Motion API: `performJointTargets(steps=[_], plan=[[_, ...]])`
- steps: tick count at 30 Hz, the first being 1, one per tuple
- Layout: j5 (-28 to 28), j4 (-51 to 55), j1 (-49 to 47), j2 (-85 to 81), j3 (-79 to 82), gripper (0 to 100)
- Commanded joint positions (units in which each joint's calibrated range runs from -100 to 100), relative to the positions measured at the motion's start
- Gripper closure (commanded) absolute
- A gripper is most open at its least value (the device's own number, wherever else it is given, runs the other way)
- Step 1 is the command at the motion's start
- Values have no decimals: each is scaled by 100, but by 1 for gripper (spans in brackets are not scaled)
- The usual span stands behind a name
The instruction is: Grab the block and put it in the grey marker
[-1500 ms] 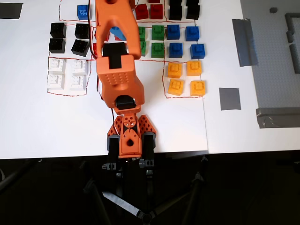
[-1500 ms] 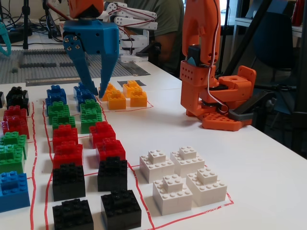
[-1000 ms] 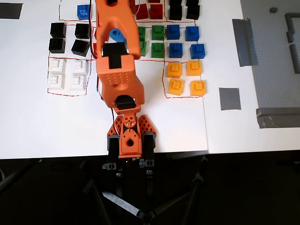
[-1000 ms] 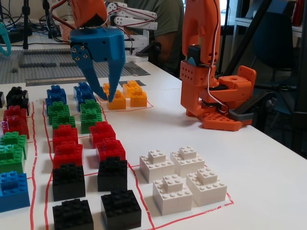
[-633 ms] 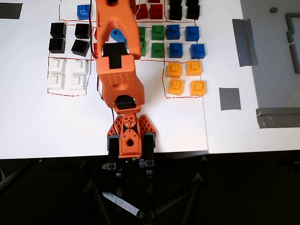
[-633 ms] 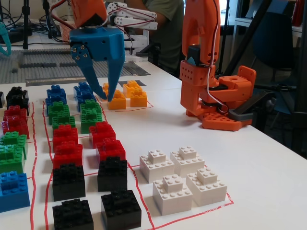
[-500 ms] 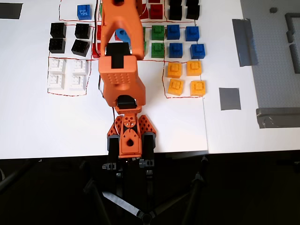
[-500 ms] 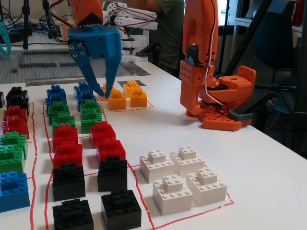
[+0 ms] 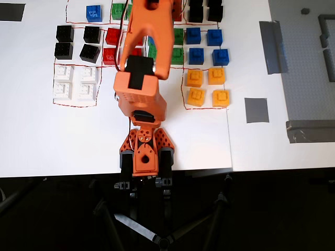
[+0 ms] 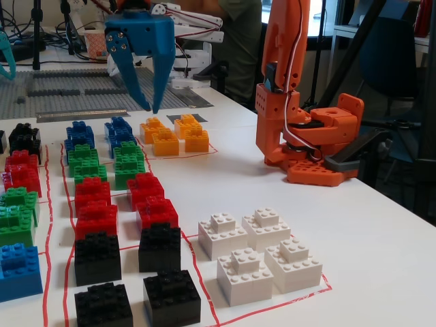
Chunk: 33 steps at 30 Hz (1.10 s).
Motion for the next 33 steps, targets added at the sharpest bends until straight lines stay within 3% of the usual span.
performJointTargets(steps=[1, 9, 16, 33], plan=[[171, 172, 206, -725, -179, 90], [288, 188, 290, -655, 220, 83], [239, -40, 256, -655, 547, 71], [171, -619, 148, -258, 620, 69]])
